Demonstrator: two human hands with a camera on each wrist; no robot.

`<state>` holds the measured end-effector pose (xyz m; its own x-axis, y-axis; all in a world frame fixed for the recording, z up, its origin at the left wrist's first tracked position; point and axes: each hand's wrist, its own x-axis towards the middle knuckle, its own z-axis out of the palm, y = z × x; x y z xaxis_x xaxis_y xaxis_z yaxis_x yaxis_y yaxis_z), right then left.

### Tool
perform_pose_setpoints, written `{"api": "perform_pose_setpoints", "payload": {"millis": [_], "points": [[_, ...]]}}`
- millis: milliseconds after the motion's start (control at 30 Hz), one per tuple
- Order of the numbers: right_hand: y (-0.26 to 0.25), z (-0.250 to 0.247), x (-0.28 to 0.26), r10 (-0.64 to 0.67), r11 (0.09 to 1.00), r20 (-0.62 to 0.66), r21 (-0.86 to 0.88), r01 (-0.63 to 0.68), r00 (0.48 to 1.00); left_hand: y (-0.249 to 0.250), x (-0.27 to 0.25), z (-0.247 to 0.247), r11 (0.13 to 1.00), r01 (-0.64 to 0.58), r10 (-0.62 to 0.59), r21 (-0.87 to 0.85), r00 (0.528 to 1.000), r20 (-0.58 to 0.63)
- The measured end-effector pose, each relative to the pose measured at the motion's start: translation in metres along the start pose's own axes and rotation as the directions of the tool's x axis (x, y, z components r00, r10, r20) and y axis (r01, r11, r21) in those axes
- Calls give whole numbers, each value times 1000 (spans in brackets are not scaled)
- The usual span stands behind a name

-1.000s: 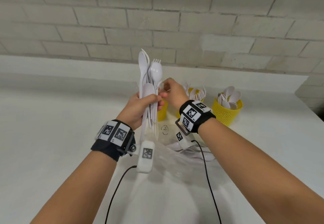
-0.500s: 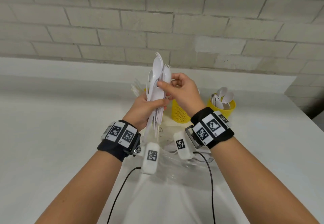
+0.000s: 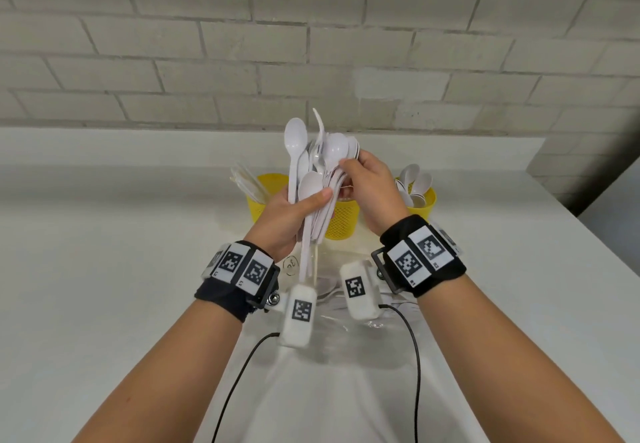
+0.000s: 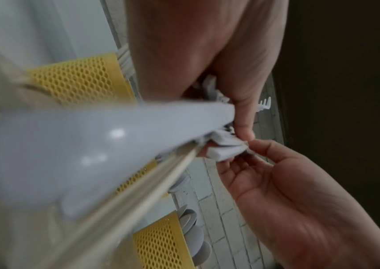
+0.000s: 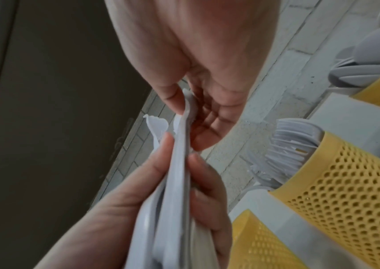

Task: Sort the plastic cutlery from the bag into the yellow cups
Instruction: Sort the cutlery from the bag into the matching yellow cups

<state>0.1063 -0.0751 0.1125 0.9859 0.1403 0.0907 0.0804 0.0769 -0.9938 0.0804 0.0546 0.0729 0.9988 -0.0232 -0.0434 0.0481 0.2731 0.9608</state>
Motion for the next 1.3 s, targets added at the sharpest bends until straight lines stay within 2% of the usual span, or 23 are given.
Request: {"api": "perform_pose_setpoints", "payload": {"millis": [100,200,367,533,633,733,833,933,1000,1133,1233,1300], "points": [[1,-2,-1,10,1000,2,29,-10,1000,-3,1,6,999,-11,10,37,999,37],[5,-6,0,-36,999,-28,-17,35,999,-5,1,12,999,-28,25,36,997,71],[9,-12,2,-33,999,-53,1,33,998,-7,4,14,995,-64,58,75,996,74],[1,-23,4,-20,982,-100,187,38,995,-13,10,15,991,-91,89,97,996,17],[-15,-40,8,-96,955,-134,267,129,986,-13,13,13,995,-55,61,86,996,-69],[-35,-69,20,-242,931,-270,207,302,932,-13,18,8,995,-57,66,85,991,-114],[-44,-101,32,-388,916,-356,-43,399,850,-13,22,5,995,-65,73,77,991,-113],[-26,-123,46,-398,915,-389,-237,327,831,-12,25,6,995,-78,85,69,990,-111],[-4,-129,53,-344,923,-370,-304,237,863,-11,26,8,994,-81,89,75,990,-109],[38,-132,56,-96,896,-280,-441,-40,955,-11,27,11,994,-70,77,84,993,-89],[46,-131,55,12,831,-230,-540,-138,973,-10,26,13,995,-62,68,84,994,-80],[42,-129,55,38,830,-225,-535,-156,974,-9,26,15,995,-57,63,78,995,-78]]}}
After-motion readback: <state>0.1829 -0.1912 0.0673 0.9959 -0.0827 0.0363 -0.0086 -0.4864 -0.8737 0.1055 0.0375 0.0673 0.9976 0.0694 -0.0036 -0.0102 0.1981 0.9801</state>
